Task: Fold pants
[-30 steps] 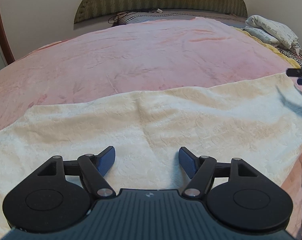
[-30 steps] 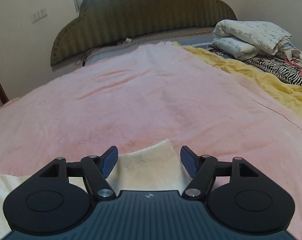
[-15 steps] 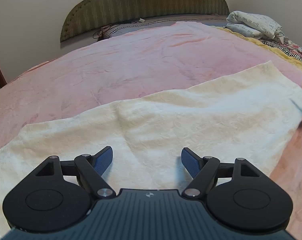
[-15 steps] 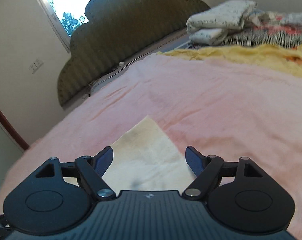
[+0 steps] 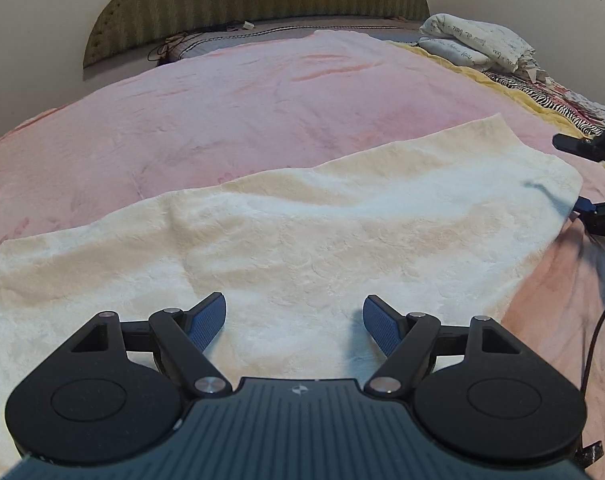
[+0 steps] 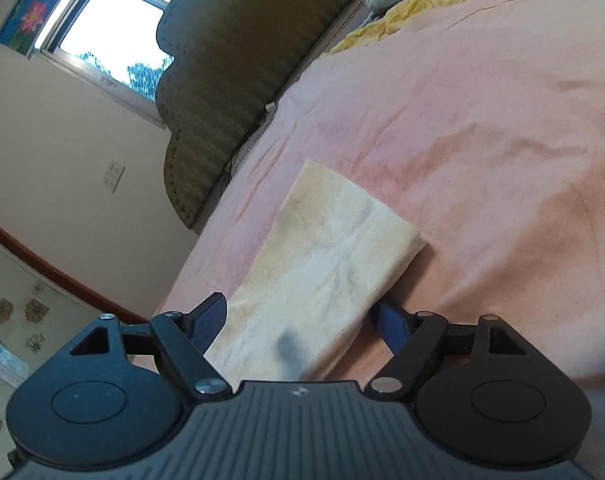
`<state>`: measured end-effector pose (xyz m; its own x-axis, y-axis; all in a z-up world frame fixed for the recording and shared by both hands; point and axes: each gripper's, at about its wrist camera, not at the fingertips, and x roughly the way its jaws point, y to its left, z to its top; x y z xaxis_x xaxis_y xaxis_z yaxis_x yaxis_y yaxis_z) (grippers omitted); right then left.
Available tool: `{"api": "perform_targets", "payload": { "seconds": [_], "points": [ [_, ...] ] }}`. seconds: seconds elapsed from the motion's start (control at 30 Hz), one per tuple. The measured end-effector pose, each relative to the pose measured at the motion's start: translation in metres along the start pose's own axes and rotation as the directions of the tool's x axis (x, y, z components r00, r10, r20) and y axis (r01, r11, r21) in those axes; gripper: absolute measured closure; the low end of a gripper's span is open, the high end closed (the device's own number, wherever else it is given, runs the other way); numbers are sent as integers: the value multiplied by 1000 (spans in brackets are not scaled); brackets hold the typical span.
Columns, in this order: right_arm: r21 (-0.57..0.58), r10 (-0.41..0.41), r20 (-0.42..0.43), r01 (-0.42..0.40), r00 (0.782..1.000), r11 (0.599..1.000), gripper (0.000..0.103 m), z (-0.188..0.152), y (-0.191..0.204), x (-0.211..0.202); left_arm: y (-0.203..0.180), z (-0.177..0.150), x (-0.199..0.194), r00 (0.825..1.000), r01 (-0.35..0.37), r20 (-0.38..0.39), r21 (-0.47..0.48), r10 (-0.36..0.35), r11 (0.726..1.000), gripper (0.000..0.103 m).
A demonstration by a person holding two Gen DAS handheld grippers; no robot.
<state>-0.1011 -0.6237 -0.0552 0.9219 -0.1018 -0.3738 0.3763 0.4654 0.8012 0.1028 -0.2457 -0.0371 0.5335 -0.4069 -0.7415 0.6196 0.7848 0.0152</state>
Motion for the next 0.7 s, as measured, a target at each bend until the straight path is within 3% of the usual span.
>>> {"api": "perform_targets", "payload": {
  "seconds": [0.17, 0.2, 0.23, 0.27, 0.33, 0.43, 0.47, 0.53, 0.63, 0.7],
  "points": [
    [58, -4, 99, -2, 995, 998, 25, 13, -4, 22, 7, 8, 4, 1000, -4, -3, -44, 4, 999, 24],
    [58, -11, 100, 5, 995, 998, 36, 15, -4, 26, 10, 9, 4, 1000, 3, -5, -61, -3, 998, 24],
    [68, -24, 78, 19, 997, 997, 68, 16, -6, 31, 13, 11, 5, 1000, 11, -9, -81, -11, 997, 24],
    [85, -38, 57, 33, 998, 996, 84, 17, -11, 35, 16, 13, 6, 1000, 19, -13, -100, -20, 995, 24],
    [89, -51, 47, 47, 998, 995, 87, 15, -12, 35, 25, 15, 5, 998, 58, -2, -145, -59, 988, 24],
    [-130, -93, 68, 102, 993, 986, 87, 12, 28, 24, 44, 17, 6, 985, 171, 26, -288, -170, 942, 24],
    [-223, -98, 69, 111, 993, 969, 87, 8, 46, 21, 51, 18, 7, 972, 230, 43, -345, -229, 910, 24],
    [-469, -108, 66, 126, 992, 874, 87, -11, 96, 16, 63, 19, 10, 932, 353, 90, -446, -351, 822, 24],
    [-758, -123, 56, 122, 991, 641, 87, -60, 160, 17, 80, 13, 18, 837, 518, 202, -592, -509, 618, 16],
    [-855, -121, 13, 74, 993, 514, 87, -96, 184, 27, 85, 9, 25, 783, 576, 265, -651, -563, 495, 6]
  ]
}}
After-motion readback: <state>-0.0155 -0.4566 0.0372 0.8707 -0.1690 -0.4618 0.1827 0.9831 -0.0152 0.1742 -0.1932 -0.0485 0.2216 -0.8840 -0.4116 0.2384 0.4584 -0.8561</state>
